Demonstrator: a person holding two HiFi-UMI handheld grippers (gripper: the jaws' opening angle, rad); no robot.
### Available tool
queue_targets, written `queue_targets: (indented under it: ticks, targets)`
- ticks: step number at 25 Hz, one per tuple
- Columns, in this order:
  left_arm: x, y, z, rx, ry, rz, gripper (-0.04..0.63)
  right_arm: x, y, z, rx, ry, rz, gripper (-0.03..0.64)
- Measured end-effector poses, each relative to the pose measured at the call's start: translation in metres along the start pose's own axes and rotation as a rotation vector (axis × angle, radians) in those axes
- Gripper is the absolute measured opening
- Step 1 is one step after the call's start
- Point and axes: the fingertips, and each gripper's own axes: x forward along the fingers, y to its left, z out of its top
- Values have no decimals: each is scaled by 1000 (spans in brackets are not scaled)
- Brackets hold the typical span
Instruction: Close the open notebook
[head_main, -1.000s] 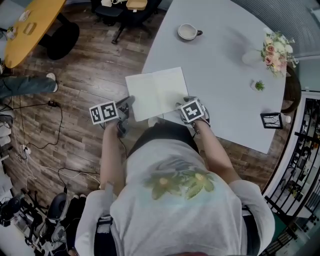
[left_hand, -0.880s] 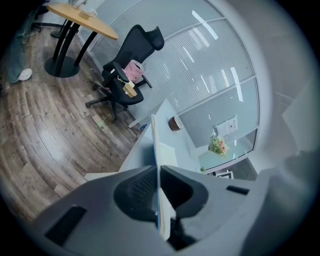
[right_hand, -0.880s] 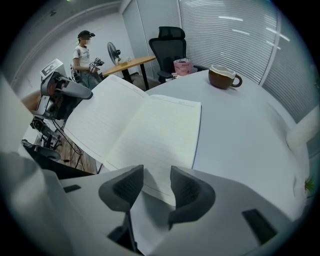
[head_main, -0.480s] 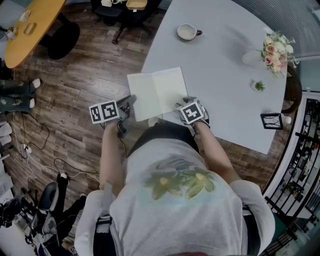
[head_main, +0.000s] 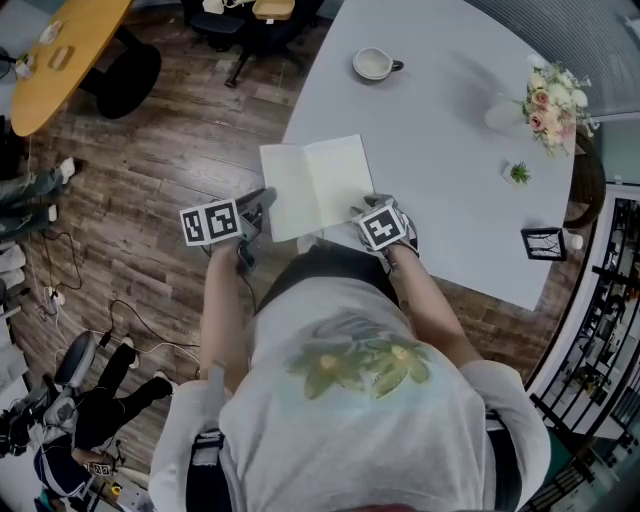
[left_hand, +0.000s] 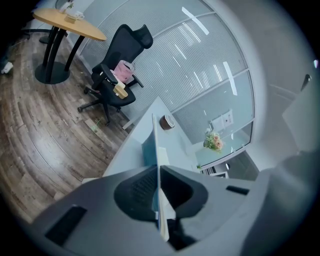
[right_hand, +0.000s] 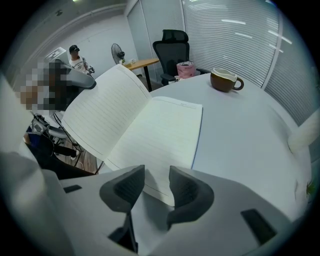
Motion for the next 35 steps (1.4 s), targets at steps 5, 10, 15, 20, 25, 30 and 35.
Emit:
queue_targets:
  ticks: [5, 10, 15, 20, 25, 30, 35]
  targets:
    - [4, -5, 1, 3, 0, -5, 23, 0, 2, -3, 4, 5, 11, 167]
    - [10, -13, 2, 0, -5, -18, 23, 1, 1, -4, -7, -6, 18, 163]
    - [15, -19, 2, 4, 1, -19, 23, 0, 0, -3, -26, -19, 21, 152]
    - [17, -23, 3, -5, 4, -19, 23, 1, 0, -1, -53, -28, 27, 146]
    - [24, -30, 3, -11, 0, -27, 23, 1, 0, 1, -91, -31, 37, 146]
    - [31, -38, 2, -12, -3, -34, 23, 0, 1, -2, -121, -24, 41, 145]
    - [38, -44, 2, -15, -5, -36, 23, -3, 3, -2, -169, -43, 18, 140]
